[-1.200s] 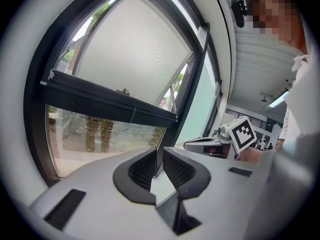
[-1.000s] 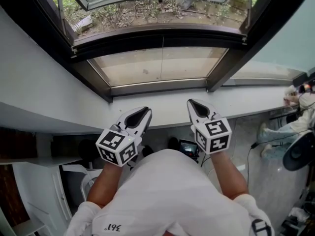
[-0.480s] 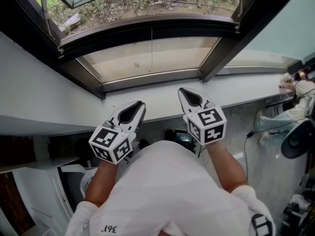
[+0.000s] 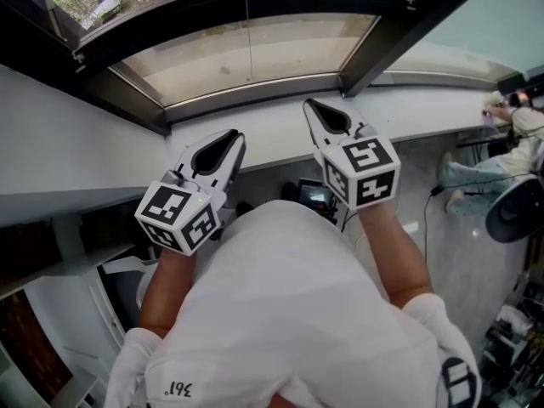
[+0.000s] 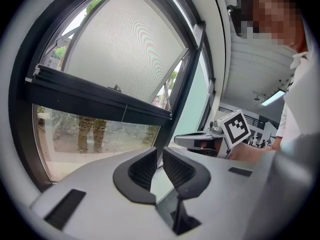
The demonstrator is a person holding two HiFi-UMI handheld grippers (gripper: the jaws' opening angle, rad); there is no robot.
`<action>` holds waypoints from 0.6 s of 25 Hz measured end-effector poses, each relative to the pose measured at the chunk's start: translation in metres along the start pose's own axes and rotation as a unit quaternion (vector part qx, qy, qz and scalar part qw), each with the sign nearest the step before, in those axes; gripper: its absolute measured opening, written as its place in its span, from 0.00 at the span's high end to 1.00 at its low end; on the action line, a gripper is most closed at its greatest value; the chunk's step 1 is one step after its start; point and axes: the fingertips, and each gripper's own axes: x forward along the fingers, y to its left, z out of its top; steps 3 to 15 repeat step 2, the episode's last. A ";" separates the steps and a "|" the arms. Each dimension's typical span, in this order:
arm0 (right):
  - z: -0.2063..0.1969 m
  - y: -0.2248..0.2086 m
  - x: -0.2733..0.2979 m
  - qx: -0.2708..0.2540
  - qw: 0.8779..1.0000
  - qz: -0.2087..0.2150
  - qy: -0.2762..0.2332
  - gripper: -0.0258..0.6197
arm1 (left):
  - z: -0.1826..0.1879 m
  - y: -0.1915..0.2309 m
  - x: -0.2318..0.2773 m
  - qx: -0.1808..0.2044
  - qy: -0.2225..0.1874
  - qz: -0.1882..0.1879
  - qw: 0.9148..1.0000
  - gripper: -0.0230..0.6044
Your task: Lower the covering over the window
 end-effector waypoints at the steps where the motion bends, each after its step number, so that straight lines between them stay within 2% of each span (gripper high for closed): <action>1: 0.001 -0.002 0.001 -0.001 1.000 -0.002 -0.002 0.93 | 0.001 0.000 0.003 0.003 -0.001 -0.002 1.000 0.88; 15: 0.002 -0.004 0.002 -0.002 1.000 -0.003 -0.003 0.93 | 0.003 -0.001 0.005 0.005 -0.003 -0.005 1.000 0.88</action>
